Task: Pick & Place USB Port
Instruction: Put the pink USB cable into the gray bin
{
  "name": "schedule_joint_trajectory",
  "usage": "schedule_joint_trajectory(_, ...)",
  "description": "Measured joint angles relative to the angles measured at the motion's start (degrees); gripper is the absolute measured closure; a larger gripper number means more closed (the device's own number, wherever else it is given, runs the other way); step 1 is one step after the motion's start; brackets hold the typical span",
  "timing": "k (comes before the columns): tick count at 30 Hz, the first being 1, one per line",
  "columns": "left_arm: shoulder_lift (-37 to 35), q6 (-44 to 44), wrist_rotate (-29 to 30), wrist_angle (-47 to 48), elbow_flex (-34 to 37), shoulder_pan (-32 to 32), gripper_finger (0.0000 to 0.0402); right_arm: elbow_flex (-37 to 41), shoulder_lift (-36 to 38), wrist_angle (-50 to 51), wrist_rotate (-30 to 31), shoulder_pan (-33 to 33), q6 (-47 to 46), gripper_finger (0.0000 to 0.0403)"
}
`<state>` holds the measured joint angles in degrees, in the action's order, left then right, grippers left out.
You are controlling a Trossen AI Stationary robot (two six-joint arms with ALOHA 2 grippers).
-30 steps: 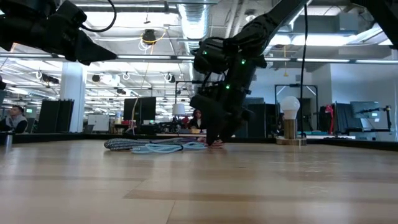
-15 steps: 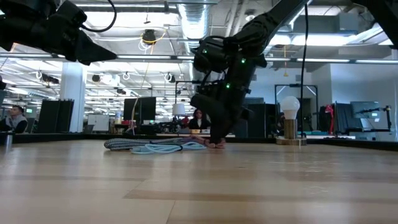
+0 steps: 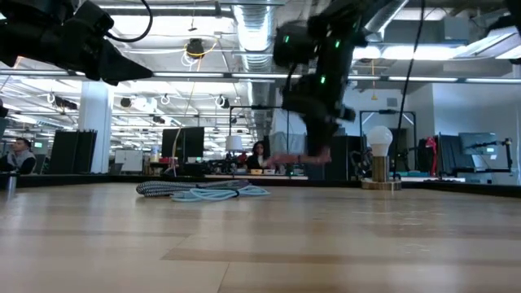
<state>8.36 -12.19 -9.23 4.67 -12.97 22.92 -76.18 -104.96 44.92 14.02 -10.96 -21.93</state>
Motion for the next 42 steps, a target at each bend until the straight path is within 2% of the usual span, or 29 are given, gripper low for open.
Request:
schedule_joint_trajectory(4, 0.00, 0.00, 0.00, 0.00, 0.00, 0.00, 0.0394, 0.00, 8.45, 5.02, 0.18, 0.99, -0.42, 0.0402)
schedule_joint_trajectory(8, 0.00, 0.00, 0.00, 0.00, 0.00, 0.00, 0.0394, 0.00, 17.47, 11.74, 1.29, 4.41, -4.97, 0.0402)
schedule_joint_trajectory(13, 0.00, -1.22, 0.00, 0.00, 0.00, 0.00, 0.0394, 0.00, 27.27, 18.91, 1.27, 11.89, -13.66, 0.0402)
schedule_joint_trajectory(17, 0.00, -1.25, 0.00, 0.00, 0.00, -0.01, 0.0394, 0.00, 31.88, 26.09, 1.22, 19.82, -21.51, 0.0403)
schedule_joint_trajectory(21, 0.00, -1.25, 0.00, 0.00, 0.00, -0.02, 0.0394, 0.00, 33.64, 34.40, 0.82, 27.62, -31.57, 0.0403)
schedule_joint_trajectory(26, 0.00, -1.13, 0.00, 0.00, 0.00, -0.02, 0.0394, 0.00, 33.83, 44.63, -3.79, 37.00, -46.86, 0.0403)
schedule_joint_trajectory(37, 0.00, -0.87, 0.00, 0.00, 0.00, -0.01, 0.0394, 0.00, 32.87, 45.08, -12.47, 56.62, -75.38, 0.0403)
schedule_joint_trajectory(42, 0.00, -0.85, 0.00, 0.00, 0.00, -0.02, 0.0394, -0.02, 31.14, 44.66, -16.87, 63.58, -85.41, 0.0403)
